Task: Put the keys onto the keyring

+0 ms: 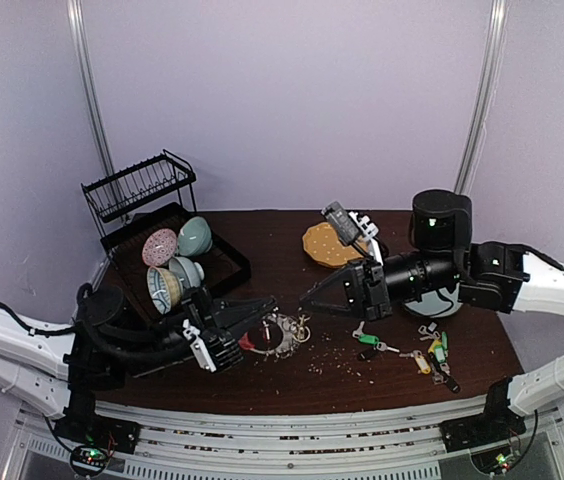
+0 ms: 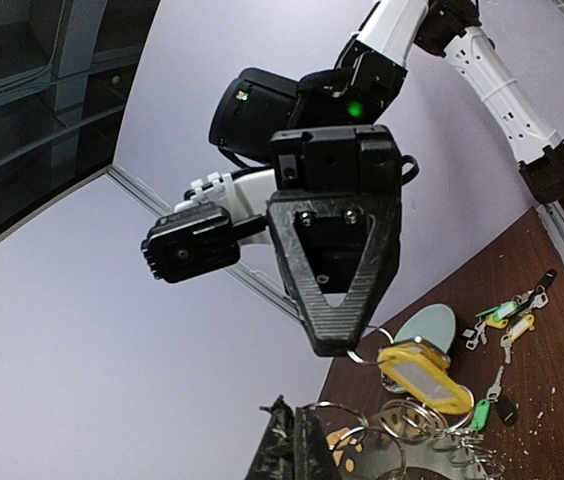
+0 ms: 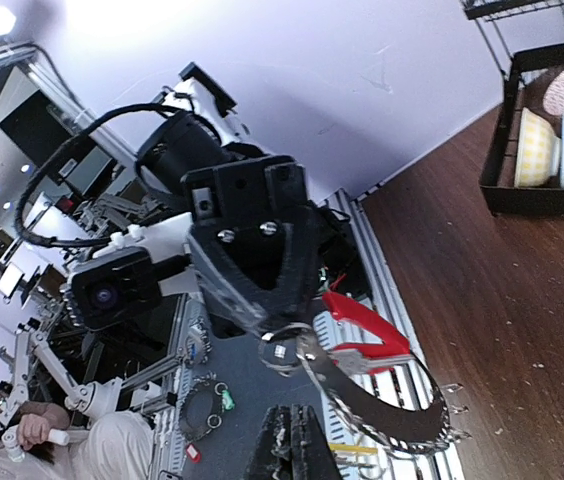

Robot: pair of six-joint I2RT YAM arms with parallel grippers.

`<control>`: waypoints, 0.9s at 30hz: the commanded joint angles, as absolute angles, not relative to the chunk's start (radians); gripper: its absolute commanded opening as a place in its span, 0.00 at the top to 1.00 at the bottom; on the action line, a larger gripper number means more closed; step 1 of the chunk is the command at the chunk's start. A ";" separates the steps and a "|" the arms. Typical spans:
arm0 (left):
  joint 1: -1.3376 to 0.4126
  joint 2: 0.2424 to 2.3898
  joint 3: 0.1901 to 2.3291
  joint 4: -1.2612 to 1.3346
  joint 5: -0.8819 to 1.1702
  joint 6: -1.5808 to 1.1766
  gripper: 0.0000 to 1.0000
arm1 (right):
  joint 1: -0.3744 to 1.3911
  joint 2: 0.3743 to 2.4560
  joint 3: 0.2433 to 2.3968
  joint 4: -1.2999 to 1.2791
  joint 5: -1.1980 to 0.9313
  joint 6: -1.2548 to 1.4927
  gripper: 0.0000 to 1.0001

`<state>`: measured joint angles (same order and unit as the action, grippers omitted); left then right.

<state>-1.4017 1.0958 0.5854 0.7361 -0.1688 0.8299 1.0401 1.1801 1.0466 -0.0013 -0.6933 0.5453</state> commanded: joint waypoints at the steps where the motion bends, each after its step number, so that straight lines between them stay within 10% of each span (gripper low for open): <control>1: -1.405 1.099 0.605 0.803 -0.249 0.779 1.00 | 0.920 1.115 0.969 -0.109 -0.648 0.507 1.00; 27: -1.405 1.060 0.572 0.756 -0.324 0.699 1.00 | 0.875 1.577 0.731 -0.097 -0.490 0.465 1.00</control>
<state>-1.4017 1.0786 0.5735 0.7307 -0.3187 0.7158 0.8711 1.5394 0.7006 -0.1181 -0.5228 0.4923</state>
